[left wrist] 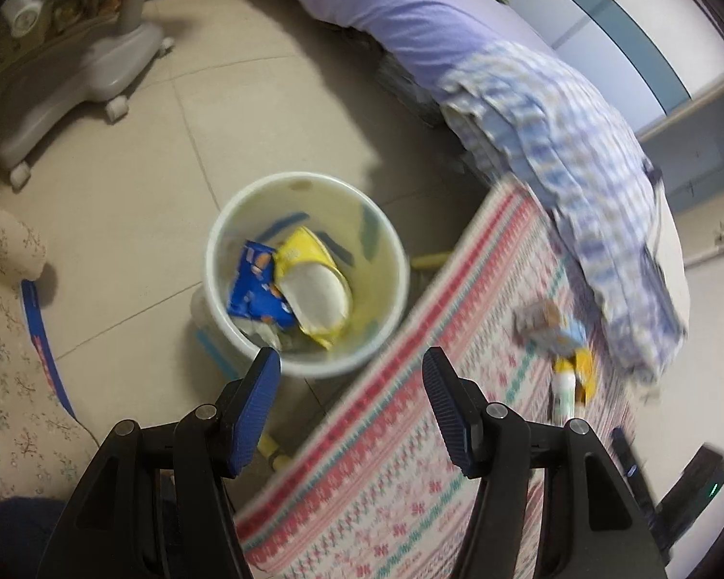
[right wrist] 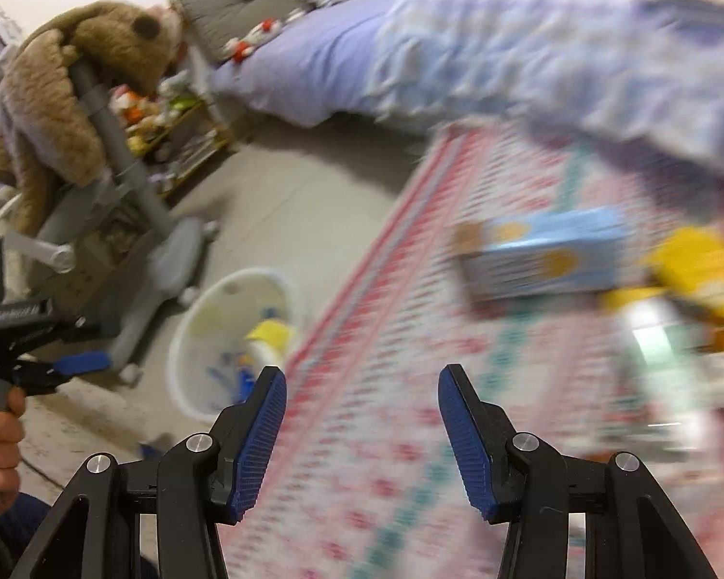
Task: Collect trash
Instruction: 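Open the left gripper over the wastebasket to drop the yellow cup, then move both grippers back to the rug and grasp the white snack wrapper with the left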
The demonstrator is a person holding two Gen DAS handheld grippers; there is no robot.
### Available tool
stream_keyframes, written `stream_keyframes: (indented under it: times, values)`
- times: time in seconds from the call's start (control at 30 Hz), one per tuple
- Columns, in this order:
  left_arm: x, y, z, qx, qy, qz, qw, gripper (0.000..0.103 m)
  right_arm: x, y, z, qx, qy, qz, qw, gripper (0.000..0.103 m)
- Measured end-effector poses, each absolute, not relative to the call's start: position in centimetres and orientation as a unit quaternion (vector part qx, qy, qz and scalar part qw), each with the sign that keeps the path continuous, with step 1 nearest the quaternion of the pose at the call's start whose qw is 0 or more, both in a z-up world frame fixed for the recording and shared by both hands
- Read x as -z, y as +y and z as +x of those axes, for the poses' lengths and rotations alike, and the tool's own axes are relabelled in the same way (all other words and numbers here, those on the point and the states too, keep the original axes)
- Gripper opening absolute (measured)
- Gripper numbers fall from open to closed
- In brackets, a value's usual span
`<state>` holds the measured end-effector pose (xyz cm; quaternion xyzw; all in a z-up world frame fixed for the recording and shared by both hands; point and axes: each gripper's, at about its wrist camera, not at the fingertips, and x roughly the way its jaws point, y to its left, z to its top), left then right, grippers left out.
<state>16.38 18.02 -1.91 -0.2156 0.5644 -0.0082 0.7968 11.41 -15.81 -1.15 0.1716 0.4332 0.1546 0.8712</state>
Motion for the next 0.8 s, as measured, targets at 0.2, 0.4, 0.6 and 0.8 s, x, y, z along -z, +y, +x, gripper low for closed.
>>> stream_keyframes:
  times: [0.2,0.4,0.6,0.8]
  values:
    - [-0.9,11.5,11.8,0.049,0.542,-0.164,0.823,0.064,0.6,-23.9,8.7,-0.066,0.448,0.14,0.881,0.065]
    - [-0.7,2.0,10.9,0.157,0.546,-0.093,0.818,0.064,4.3,-30.1,6.8,-0.022,0.468,0.229,0.853,0.065]
    - [4.6,-5.5,14.2,0.213,0.579,-0.054,0.785,0.064,4.5,-32.3,6.4,-0.008,0.471,0.26,0.843,0.065]
    - [9.6,-10.6,15.8,0.256,0.591,-0.012,0.765,0.064,4.9,-34.3,6.9,0.011,0.47,0.269,0.84,0.065]
